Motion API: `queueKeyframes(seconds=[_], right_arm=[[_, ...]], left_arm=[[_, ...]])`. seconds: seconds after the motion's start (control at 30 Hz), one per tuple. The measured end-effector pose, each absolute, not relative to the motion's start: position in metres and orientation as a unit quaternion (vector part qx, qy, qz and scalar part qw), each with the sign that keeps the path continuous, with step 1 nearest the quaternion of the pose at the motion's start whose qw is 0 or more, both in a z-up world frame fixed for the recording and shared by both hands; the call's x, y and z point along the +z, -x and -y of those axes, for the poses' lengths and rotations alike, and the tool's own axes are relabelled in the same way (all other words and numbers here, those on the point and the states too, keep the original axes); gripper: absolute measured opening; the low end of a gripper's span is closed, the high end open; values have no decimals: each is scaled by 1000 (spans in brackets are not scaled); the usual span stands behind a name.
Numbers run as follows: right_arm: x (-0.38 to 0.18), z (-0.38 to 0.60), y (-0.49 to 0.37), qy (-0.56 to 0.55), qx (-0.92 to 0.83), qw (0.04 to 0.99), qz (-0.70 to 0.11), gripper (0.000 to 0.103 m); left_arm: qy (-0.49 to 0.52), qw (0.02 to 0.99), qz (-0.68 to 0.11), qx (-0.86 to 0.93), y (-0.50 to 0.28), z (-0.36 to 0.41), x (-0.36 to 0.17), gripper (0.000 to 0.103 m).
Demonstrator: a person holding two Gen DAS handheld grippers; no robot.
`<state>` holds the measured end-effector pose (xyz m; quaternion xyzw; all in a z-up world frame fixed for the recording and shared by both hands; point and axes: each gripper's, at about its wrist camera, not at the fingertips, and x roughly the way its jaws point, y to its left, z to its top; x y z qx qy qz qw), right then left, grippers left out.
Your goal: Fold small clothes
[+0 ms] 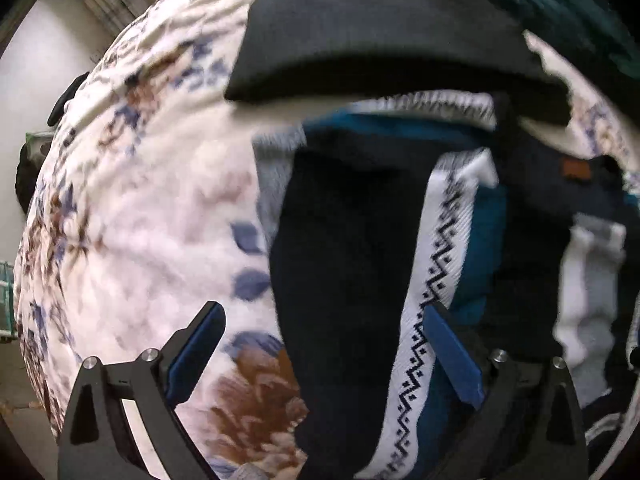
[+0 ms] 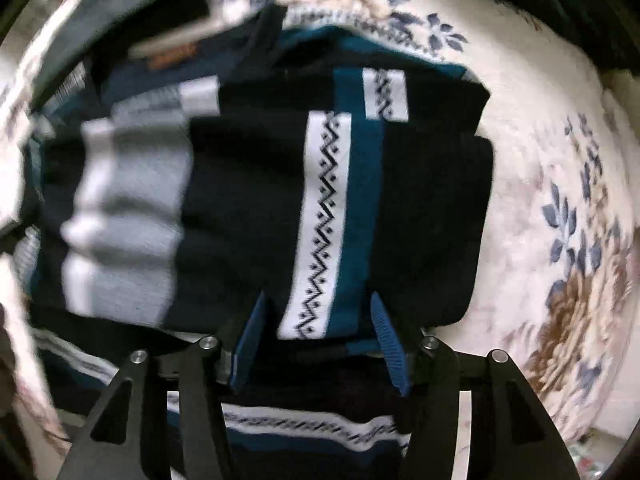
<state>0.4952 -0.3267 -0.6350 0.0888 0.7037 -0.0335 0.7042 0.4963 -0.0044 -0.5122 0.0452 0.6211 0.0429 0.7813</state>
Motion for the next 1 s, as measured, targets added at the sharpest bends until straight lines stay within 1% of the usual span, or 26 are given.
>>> queueKeyframes(seconds=[0.07,0.13,0.27,0.33,0.5,0.6,0.7,0.83,0.9,1.0], right_arm=[[-619,343,-492,-116,-51,705,-698,61],[-607,359,-476,-150,-56,697,-699,62],[-596,389,-405,-176,-87,669,-717,62],[-603,402,-367,-189,-105,651,-728,62],[-635,427,-263,-264,-131,592,-750,62],[-661,427,-233,-230,-138,554,-788,60],[-654,435,-232,-242,-119,551,-789,60],[-607,486,-256,-285,-64,588,-754,61],[-585,509,-278,-288,-28,606,-741,61],[-570,540,-319,-283,23,620,-732,61]], left_arm=[[-38,788,-614,25,-492,6,-496,102],[-49,788,-613,-1,-477,12,-485,102],[-52,766,-640,-31,-421,16,-486,102],[-55,747,-662,-33,-382,15,-494,102],[-70,712,-697,-44,-303,38,-517,102],[-99,694,-712,-29,-272,50,-542,102],[-103,709,-698,-5,-257,59,-533,102],[-108,730,-675,5,-243,93,-501,102],[-119,737,-665,4,-223,133,-484,102],[-129,734,-667,-11,-176,209,-471,102]])
